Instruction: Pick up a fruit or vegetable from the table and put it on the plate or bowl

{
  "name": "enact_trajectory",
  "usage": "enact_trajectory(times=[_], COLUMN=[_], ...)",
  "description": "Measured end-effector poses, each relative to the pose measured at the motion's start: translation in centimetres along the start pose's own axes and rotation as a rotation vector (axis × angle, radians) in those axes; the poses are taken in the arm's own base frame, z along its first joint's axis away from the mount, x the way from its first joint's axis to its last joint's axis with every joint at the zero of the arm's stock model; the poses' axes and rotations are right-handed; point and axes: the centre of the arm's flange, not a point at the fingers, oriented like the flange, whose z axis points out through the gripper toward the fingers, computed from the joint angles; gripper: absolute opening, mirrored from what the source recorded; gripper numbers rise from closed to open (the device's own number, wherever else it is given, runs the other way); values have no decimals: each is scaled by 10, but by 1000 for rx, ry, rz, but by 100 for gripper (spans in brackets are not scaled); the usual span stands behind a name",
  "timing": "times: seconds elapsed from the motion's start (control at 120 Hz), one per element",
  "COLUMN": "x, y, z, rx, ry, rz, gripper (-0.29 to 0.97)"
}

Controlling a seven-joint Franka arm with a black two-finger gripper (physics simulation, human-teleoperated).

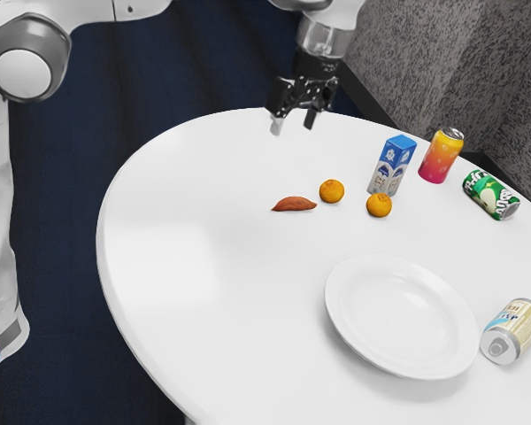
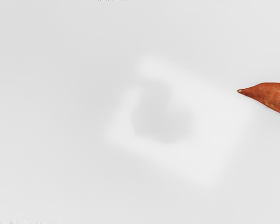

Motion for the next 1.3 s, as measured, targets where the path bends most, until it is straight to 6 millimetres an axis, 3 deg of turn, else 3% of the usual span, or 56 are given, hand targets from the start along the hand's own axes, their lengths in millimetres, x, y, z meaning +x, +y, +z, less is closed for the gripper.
enact_trajectory(times=[0.233, 0.342, 0.417, 0.508, 0.55, 0.717, 0.825, 0.9, 1.025, 1.192, 1.3], x=[12, 9, 15, 82, 100, 107, 143, 153, 148, 93, 79], y=[1, 8, 37, 91, 107, 155, 185, 197, 209, 224, 238], z=[-5, 6, 34, 57, 67, 92, 108, 119, 132, 164, 184], rx=[-2, 19, 52, 64, 65, 9, -16, -22, -38, -60, -94], ry=[-10, 5, 27, 20, 16, -11, -36, -50, -71, -126, -155], rz=[-129, -168, -217, -374, -418, -469, -535, -553, -541, -447, -423], gripper=[68, 68, 68, 68, 68, 68, 68, 68, 68, 68, 68])
